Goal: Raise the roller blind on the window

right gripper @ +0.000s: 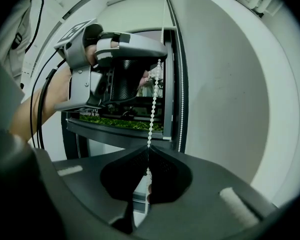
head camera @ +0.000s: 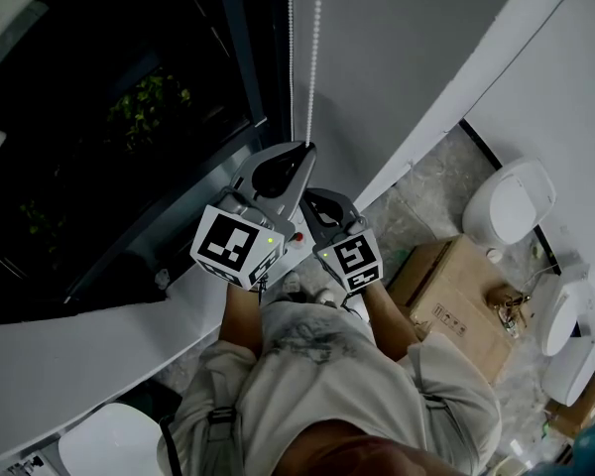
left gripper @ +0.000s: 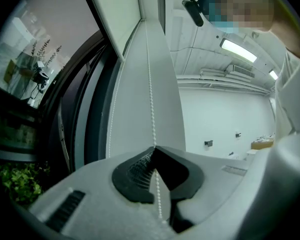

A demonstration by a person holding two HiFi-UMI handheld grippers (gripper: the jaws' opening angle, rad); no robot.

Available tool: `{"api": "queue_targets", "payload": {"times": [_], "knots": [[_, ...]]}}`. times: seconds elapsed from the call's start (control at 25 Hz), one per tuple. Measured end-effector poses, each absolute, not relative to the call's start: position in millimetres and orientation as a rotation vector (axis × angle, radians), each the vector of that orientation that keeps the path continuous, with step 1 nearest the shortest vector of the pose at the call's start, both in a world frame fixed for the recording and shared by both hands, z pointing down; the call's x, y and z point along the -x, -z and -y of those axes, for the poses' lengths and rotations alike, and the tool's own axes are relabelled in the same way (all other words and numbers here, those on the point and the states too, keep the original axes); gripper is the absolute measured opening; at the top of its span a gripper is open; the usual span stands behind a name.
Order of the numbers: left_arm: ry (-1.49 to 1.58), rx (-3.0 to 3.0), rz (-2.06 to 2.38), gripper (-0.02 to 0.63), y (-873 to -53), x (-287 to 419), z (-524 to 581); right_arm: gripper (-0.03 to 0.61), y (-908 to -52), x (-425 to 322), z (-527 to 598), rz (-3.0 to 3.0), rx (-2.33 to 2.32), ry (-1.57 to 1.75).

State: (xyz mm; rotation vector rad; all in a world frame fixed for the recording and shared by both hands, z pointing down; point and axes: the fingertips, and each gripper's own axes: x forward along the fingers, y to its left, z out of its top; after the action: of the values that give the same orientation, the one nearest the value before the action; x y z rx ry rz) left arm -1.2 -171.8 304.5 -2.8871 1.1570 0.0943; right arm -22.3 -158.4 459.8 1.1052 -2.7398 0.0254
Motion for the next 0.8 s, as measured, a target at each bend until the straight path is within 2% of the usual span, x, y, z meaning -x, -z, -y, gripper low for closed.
{"api": "queue_targets", "payload": {"times": [0.8], "knots": [[-0.030,2.965,-1.170,0.009,-346.0,-0.8,167.7,0.011,-500.4,15.5,154.3,2.672,-1.088,-0.081]]}}
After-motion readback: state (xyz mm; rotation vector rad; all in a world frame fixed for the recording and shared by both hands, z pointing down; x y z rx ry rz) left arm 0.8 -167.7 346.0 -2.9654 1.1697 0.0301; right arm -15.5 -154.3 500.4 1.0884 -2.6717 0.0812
